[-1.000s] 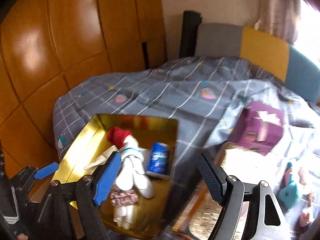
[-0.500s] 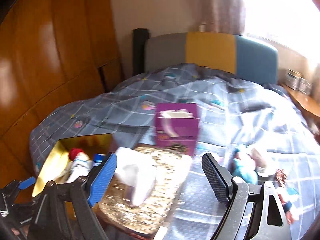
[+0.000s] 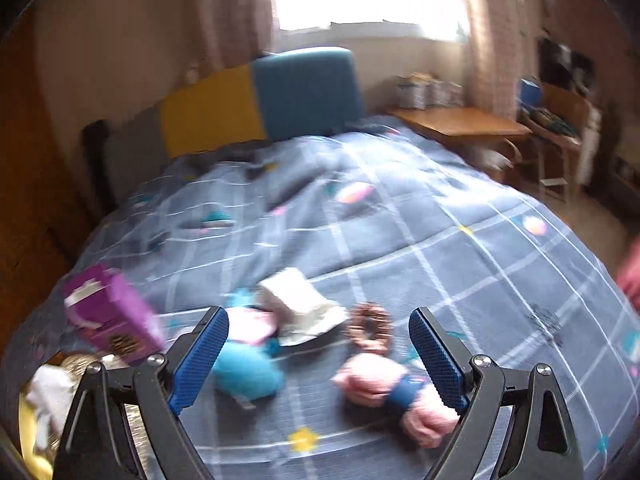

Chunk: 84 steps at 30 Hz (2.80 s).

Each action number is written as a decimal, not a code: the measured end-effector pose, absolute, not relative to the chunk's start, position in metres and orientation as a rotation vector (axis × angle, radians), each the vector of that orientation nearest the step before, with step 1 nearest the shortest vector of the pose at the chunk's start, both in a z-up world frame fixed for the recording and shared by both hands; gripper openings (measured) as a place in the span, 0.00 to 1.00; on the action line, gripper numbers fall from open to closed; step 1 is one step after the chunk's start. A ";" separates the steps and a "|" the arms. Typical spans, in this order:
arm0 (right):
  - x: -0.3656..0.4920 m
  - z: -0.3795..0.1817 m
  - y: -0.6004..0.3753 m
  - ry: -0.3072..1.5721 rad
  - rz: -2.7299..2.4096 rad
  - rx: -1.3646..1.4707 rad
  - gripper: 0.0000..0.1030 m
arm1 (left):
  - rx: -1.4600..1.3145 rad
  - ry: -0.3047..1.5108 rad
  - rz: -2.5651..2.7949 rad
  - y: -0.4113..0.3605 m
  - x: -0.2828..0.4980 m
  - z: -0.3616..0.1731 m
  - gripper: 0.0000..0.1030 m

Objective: Organize soft objects
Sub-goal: 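Move both tools back over the remaining soft items, then grasp the blue plush toy with the left tool while the right tool grasps the brown scrunchie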

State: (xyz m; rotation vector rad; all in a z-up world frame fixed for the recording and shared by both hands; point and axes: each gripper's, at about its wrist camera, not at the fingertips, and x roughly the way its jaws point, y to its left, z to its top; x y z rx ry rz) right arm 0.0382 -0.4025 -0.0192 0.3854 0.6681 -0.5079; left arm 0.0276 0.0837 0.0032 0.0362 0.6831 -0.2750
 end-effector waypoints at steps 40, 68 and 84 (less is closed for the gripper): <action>-0.015 -0.080 -0.494 0.657 -0.532 0.979 0.89 | 0.165 1.064 -0.589 -0.280 0.155 -0.082 0.85; 0.096 -0.111 -0.465 1.016 -0.409 0.547 0.88 | 0.176 0.995 -0.655 -0.282 0.181 -0.009 0.56; 0.129 -0.139 -0.461 1.022 -0.384 0.322 0.58 | -0.042 0.899 -0.228 -0.119 0.342 0.067 0.56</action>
